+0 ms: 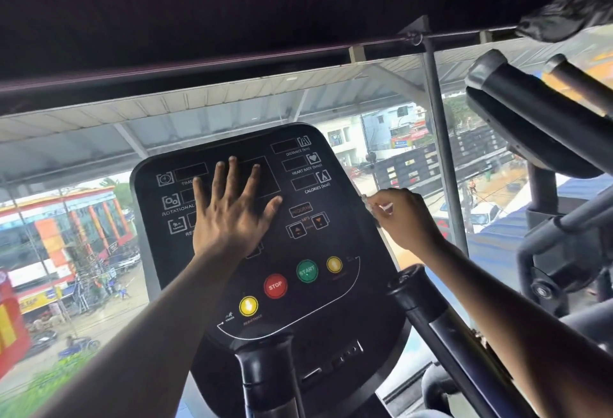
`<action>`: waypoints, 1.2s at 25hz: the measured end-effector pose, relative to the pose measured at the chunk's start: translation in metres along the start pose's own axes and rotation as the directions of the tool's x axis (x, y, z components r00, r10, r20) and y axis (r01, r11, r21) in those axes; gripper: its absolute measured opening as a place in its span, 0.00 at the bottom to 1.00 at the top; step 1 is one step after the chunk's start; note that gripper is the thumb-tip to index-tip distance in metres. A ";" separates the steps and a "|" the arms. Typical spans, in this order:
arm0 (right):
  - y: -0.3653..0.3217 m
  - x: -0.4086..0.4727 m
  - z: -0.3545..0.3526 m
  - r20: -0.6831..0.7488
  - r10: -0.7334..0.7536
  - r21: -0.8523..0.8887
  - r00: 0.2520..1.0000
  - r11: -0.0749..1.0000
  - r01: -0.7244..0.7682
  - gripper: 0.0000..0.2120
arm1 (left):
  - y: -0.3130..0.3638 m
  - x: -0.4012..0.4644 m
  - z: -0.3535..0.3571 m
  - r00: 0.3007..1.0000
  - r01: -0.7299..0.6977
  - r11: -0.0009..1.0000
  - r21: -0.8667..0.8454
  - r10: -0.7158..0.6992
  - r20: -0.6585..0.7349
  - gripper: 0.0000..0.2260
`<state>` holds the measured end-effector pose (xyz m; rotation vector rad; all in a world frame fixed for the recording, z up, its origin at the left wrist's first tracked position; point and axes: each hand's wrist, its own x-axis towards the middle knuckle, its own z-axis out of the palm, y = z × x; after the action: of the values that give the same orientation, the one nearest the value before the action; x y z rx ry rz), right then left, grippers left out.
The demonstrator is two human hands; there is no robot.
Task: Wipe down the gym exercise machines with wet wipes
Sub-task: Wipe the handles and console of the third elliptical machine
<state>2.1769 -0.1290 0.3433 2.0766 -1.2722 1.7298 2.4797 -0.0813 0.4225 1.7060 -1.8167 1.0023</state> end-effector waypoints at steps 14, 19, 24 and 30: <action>0.003 -0.042 -0.029 0.194 0.146 -0.017 0.970 0.989 -0.146 0.03 | 0.003 0.000 -0.005 1.000 0.013 1.000 -0.002 -0.013 0.021 0.39; -0.006 -0.049 -0.033 0.172 0.082 0.096 0.982 0.990 -0.100 0.05 | 0.002 0.000 -0.004 1.000 0.009 1.000 -0.001 -0.009 0.017 0.38; -0.009 -0.063 -0.031 0.206 0.165 0.133 0.965 0.972 -0.195 0.09 | 0.001 -0.001 -0.003 1.000 0.009 1.000 -0.013 -0.009 0.004 0.39; -0.019 -0.063 -0.037 0.222 0.232 0.198 0.947 0.940 -0.277 0.17 | 0.000 0.000 -0.002 1.000 0.007 1.000 -0.007 -0.007 0.006 0.40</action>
<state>2.1644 -0.0634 0.3082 2.3487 -1.5261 1.8955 2.4791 -0.0801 0.4239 1.7113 -1.8144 0.9876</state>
